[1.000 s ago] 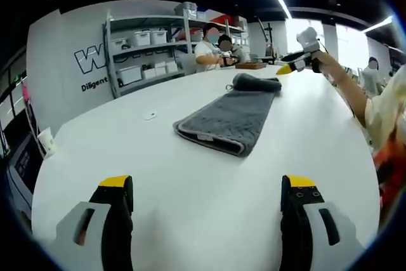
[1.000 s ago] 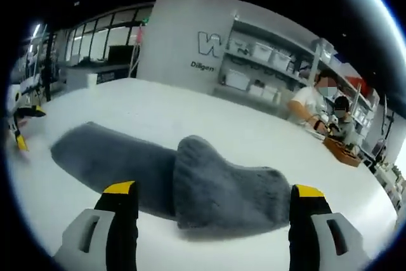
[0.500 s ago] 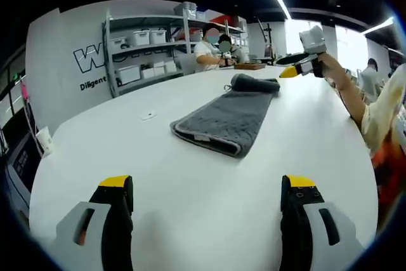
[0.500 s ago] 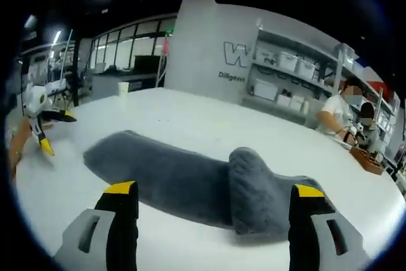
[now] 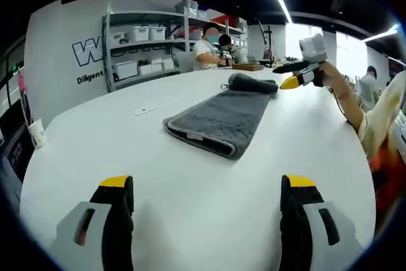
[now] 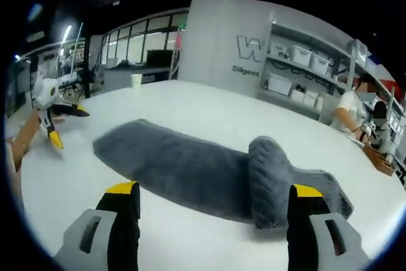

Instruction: Open the folded towel by lifting each exposed corner and separating the folded layers until the towel lies flat within the target outline without major curled edges

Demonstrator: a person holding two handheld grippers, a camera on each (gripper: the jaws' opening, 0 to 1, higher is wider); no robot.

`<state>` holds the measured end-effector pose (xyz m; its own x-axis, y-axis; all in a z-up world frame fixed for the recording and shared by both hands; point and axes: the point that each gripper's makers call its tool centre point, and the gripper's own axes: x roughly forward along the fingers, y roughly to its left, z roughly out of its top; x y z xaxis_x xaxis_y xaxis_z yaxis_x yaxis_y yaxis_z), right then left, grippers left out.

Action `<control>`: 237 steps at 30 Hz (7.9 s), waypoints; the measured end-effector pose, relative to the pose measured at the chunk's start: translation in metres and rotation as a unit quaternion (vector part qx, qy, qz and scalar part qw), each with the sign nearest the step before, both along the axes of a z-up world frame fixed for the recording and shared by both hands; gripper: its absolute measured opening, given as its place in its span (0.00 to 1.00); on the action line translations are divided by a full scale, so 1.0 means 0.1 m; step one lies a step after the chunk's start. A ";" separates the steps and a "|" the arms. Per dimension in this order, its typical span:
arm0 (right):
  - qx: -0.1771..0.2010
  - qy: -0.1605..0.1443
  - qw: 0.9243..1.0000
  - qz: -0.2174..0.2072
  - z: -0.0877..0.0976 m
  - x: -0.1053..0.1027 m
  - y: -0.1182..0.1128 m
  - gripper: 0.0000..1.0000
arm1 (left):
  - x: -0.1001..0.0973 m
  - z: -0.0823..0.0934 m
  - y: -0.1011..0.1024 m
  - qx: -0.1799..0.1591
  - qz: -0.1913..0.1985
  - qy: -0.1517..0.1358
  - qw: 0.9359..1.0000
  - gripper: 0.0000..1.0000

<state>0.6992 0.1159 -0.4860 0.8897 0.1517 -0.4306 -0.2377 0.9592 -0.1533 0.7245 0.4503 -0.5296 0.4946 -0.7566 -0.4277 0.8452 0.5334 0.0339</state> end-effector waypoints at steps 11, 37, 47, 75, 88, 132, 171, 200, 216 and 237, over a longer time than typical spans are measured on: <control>-0.005 -0.011 0.999 0.030 0.04 -0.03 0.15 0.95 | -0.05 0.03 -0.21 -0.054 -0.012 0.041 0.998 0.91; -0.023 -0.026 0.998 0.061 0.13 -0.13 0.36 0.93 | 0.08 -0.05 -0.73 -0.051 -0.041 0.049 0.997 0.42; -0.025 -0.026 0.997 0.066 0.13 -0.14 0.38 0.92 | 0.10 -0.14 -0.74 -0.043 -0.037 0.053 0.997 0.28; -0.036 -0.005 0.997 0.072 0.03 -0.16 0.39 0.97 | 0.13 -0.18 -0.70 -0.053 -0.031 0.092 0.994 0.04; -0.036 -0.004 0.997 0.072 0.02 -0.17 0.38 0.97 | 0.24 -0.18 -0.56 -0.048 -0.012 0.088 0.995 0.04; -0.044 0.005 0.996 0.076 -0.01 -0.17 0.37 0.97 | 0.76 -0.16 0.57 -0.044 0.131 0.075 0.988 0.05; -0.046 0.007 0.996 0.077 -0.02 -0.19 0.37 0.97 | 0.94 -0.14 1.42 -0.054 0.230 0.069 0.969 0.05; -0.045 0.013 0.996 0.077 -0.04 -0.20 0.38 0.98 | 0.84 -0.13 1.84 -0.043 0.273 0.063 0.959 0.05; -0.047 0.015 0.996 0.077 -0.04 -0.20 0.38 0.98 | 0.59 -0.20 1.90 -0.023 0.278 0.066 0.958 0.06; -0.049 0.018 0.996 0.079 -0.06 -0.22 0.39 0.97 | 0.49 -0.22 1.96 -0.028 0.281 0.069 0.957 0.05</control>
<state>0.6775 0.1549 -0.4917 0.8424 0.2441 -0.4804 -0.3907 0.8907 -0.2324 0.7734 0.6461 -0.5520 0.7724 -0.4109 -0.4843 0.4184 0.9029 -0.0986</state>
